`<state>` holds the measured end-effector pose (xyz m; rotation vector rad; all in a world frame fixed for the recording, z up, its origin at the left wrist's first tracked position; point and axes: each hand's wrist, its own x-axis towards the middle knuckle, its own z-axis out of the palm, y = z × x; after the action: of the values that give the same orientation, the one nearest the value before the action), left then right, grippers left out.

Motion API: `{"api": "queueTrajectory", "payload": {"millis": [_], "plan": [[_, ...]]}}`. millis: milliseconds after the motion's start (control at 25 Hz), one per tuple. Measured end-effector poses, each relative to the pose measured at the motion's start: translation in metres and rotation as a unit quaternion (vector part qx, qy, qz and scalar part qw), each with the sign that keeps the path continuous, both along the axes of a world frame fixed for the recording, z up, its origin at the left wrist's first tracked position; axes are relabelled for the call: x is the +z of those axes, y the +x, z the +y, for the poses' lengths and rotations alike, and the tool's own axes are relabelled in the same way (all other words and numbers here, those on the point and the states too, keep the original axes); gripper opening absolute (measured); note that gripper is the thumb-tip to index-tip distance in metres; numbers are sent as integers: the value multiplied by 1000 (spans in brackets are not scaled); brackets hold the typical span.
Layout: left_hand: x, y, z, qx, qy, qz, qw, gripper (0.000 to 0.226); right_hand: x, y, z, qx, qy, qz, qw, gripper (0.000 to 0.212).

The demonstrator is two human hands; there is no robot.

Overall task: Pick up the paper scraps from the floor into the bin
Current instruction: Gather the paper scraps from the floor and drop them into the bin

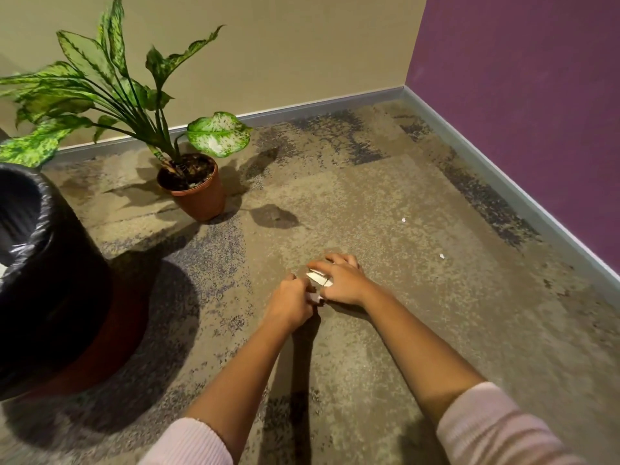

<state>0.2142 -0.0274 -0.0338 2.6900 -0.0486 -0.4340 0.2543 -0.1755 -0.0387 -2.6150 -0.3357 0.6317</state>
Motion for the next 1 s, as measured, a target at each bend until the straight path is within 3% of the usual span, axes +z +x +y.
{"api": "queueTrajectory", "payload": {"millis": [120,280,560,1000], "plan": [[2,-7,10,-16,40,-8,999,16,-1,-19,2,31,-24,-4,999,52],[5,-18,19,-1,27,4,1000,14,1,-47,0,25,-52,-66,996,33],[27,-30,43,39,-38,-15,998,17,21,-70,-3,-62,-58,-73,994,29],[124,-36,107,63,-27,-81,994,16,126,-60,54,-123,5,-115,986,31]]}}
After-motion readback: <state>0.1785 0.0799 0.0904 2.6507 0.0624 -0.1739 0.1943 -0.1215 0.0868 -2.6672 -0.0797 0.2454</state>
